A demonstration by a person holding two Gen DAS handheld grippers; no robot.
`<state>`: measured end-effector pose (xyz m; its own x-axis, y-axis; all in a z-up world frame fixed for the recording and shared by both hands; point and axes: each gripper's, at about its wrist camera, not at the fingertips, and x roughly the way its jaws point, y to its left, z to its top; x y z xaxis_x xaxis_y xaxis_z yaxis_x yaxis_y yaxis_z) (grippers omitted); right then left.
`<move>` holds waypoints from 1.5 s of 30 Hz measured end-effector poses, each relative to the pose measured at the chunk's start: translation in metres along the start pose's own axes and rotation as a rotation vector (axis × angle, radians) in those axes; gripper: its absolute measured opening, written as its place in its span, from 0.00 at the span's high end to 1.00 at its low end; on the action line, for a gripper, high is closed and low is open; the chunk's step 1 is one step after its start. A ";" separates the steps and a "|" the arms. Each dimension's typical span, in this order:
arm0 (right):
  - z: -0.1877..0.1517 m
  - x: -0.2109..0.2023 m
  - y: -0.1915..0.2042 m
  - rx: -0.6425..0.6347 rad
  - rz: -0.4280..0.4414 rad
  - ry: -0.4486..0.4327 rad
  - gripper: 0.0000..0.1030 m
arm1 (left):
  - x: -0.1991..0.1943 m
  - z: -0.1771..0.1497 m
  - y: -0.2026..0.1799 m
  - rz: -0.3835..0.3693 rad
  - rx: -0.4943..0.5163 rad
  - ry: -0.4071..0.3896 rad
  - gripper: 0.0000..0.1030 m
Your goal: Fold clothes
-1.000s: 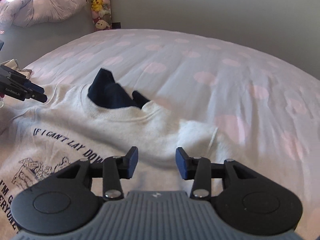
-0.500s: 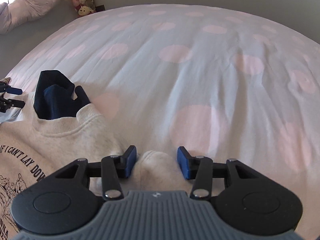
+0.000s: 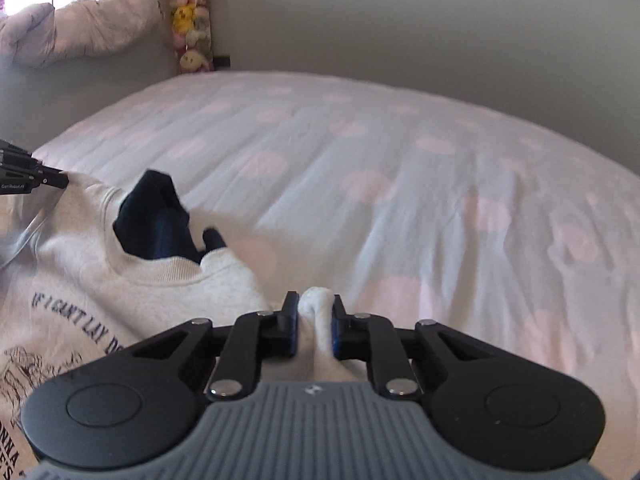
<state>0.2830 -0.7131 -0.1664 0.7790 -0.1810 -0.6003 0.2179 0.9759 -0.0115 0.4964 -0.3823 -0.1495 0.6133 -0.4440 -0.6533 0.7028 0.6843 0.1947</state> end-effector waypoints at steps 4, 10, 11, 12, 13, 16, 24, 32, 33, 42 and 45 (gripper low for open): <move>0.011 0.010 0.005 -0.018 -0.077 -0.023 0.87 | 0.012 0.007 0.002 0.062 -0.025 0.016 0.99; -0.006 0.060 0.009 -0.046 -0.103 0.113 0.86 | 0.052 -0.013 -0.013 0.099 0.059 0.146 0.97; -0.010 0.066 0.006 -0.029 -0.100 0.139 0.79 | 0.057 -0.018 -0.015 0.112 0.079 0.164 0.92; -0.011 0.070 0.001 0.007 -0.096 0.157 0.76 | 0.057 -0.020 -0.014 0.110 0.080 0.167 0.91; -0.012 0.068 -0.006 0.054 -0.087 0.153 0.68 | 0.058 -0.022 -0.013 0.109 0.080 0.171 0.90; -0.010 0.053 -0.032 0.194 -0.042 0.118 0.58 | 0.051 -0.026 -0.005 0.092 0.046 0.170 0.79; -0.024 0.004 -0.082 0.300 -0.008 0.133 0.55 | 0.018 -0.032 0.013 0.060 -0.029 0.153 0.63; -0.080 -0.018 -0.091 0.245 -0.035 0.265 0.46 | -0.024 -0.036 0.013 0.032 -0.059 0.154 0.63; -0.085 -0.021 -0.090 0.234 -0.047 0.270 0.57 | -0.030 -0.037 0.011 0.028 -0.062 0.158 0.63; -0.090 -0.035 -0.074 0.156 -0.256 0.270 0.97 | -0.099 -0.056 0.009 0.029 -0.093 0.221 0.63; -0.085 -0.043 -0.066 0.183 -0.247 0.274 0.90 | -0.126 -0.072 0.009 0.013 -0.130 0.267 0.63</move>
